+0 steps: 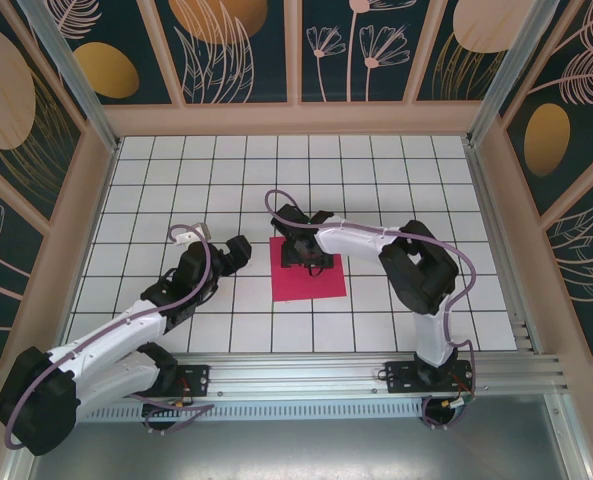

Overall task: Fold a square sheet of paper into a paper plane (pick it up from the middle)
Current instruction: Fold the square sheet of paper in half at the center of the table.

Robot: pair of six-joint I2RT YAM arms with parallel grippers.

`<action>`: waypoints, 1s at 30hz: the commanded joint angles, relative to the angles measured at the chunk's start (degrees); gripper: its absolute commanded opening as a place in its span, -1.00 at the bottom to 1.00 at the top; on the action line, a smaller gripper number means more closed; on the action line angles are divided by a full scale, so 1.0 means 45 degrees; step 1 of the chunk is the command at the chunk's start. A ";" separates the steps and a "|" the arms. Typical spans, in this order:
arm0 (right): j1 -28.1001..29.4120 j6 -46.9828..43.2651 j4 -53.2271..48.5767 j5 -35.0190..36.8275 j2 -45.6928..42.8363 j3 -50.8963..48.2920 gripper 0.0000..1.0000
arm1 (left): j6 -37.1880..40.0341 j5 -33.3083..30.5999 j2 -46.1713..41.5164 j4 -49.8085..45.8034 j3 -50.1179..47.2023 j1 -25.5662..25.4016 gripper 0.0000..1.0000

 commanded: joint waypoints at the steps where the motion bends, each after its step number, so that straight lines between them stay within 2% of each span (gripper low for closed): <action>1: 0.0021 -0.0398 -0.0304 -0.0314 0.0437 0.0228 0.66 | -0.0033 -0.0309 -0.0089 0.0121 -0.0147 0.0059 0.97; 10: 0.0021 -0.0761 -0.0252 -0.0448 0.0868 -0.0295 0.60 | -0.0093 -0.0074 0.0047 0.0178 -0.0101 0.0069 0.97; 14: 0.0021 -0.0837 -0.0304 -0.0272 0.0850 -0.0189 0.45 | -0.0172 0.0021 0.0160 0.0246 -0.0090 0.0061 0.97; 22: 0.0041 -0.0786 -0.0776 0.0267 0.0849 0.0223 0.32 | -0.0287 0.0453 0.0561 0.0364 0.0013 0.0073 0.97; 25: 0.0050 -0.0791 -0.0744 0.0248 0.0538 0.0308 0.21 | -0.0333 0.0488 0.0586 0.0364 -0.0003 0.0064 0.97; 28: 0.0041 -0.0800 -0.0733 0.0238 0.0116 0.0442 -0.05 | -0.0322 0.0453 0.0544 0.0335 0.0016 0.0073 0.97; 30: 0.0021 -0.0800 -0.0704 0.0243 -0.0227 0.0510 -0.09 | -0.0316 0.0429 0.0527 0.0297 0.0053 0.0072 0.97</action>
